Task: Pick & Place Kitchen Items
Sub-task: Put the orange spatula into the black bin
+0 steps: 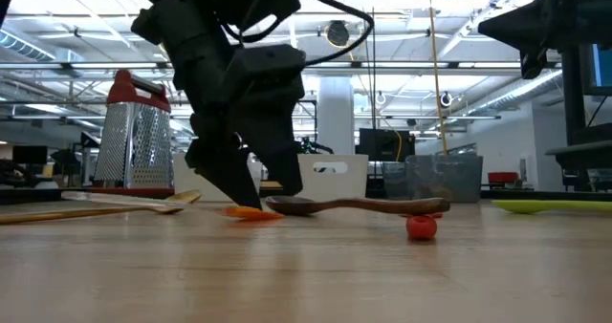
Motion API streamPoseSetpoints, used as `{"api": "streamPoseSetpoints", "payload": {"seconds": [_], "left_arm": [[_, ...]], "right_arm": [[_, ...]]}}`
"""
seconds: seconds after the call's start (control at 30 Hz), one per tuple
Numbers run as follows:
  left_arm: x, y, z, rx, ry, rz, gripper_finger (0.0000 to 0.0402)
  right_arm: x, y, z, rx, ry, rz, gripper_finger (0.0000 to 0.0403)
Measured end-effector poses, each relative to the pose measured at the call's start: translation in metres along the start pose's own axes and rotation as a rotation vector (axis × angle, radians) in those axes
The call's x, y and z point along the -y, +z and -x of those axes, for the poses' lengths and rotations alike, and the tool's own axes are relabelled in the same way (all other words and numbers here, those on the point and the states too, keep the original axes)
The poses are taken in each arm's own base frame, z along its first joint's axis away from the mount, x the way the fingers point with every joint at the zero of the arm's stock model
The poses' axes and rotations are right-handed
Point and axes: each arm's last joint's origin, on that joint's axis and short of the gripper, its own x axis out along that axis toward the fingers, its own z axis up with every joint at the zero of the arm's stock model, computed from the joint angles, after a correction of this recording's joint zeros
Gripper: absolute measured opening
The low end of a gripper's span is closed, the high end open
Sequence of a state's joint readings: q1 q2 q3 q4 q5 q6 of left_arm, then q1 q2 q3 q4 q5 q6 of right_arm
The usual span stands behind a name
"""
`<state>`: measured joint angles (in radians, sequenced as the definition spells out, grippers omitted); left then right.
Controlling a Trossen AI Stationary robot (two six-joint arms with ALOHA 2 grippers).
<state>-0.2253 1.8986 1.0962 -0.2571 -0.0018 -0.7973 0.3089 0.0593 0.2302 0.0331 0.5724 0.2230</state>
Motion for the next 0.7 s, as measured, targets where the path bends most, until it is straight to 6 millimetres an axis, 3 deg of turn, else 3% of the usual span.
{"api": "streamPoseSetpoints", "payload": {"seconds": [0.27,0.7], "left_arm": [[0.003,-0.003,0.0,0.004,-0.001,-0.132,0.0397],[-0.007,-0.011,-0.002,-0.046,0.141,-0.161,0.0397]], "right_arm": [[0.0,0.0,0.0,0.0,0.0,0.0,0.0004],[0.0,0.0,0.0,0.0,0.0,0.0,0.0004]]}}
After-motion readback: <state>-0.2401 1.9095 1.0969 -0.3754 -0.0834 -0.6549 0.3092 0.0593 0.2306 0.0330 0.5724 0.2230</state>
